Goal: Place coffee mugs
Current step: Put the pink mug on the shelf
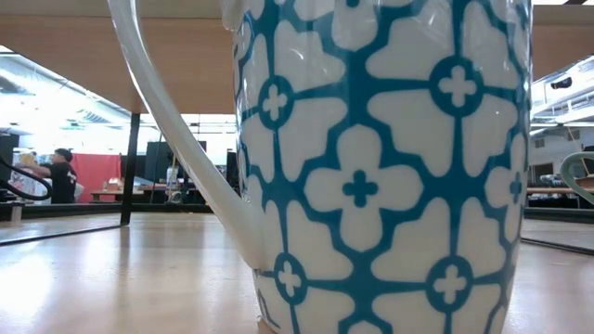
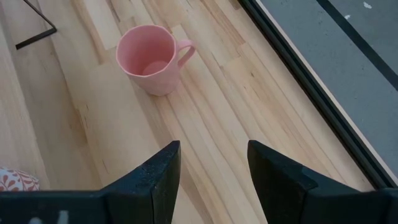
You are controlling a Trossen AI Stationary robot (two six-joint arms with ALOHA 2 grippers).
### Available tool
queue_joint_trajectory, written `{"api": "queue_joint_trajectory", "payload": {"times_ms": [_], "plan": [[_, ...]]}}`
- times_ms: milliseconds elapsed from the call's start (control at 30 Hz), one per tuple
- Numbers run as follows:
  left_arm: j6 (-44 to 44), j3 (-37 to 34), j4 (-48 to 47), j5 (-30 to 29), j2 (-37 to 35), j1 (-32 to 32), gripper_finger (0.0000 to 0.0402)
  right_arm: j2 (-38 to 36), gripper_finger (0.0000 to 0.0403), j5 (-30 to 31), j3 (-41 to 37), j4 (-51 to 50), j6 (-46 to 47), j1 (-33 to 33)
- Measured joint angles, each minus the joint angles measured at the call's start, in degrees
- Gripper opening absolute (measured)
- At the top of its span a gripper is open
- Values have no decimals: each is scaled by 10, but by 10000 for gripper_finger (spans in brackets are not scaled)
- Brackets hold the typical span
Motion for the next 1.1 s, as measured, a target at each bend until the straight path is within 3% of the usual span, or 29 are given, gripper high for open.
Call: {"api": "queue_joint_trajectory", "payload": {"times_ms": [300,767,1100], "plan": [[120,69,31,-35,-14,59,176,0,192,0,0,0,0,0],[385,89,90,-52,-8,303,176,0,191,3,0,0,0,0],[494,89,140,-20,44,426,176,0,191,4,0,-1,0,0]]}}
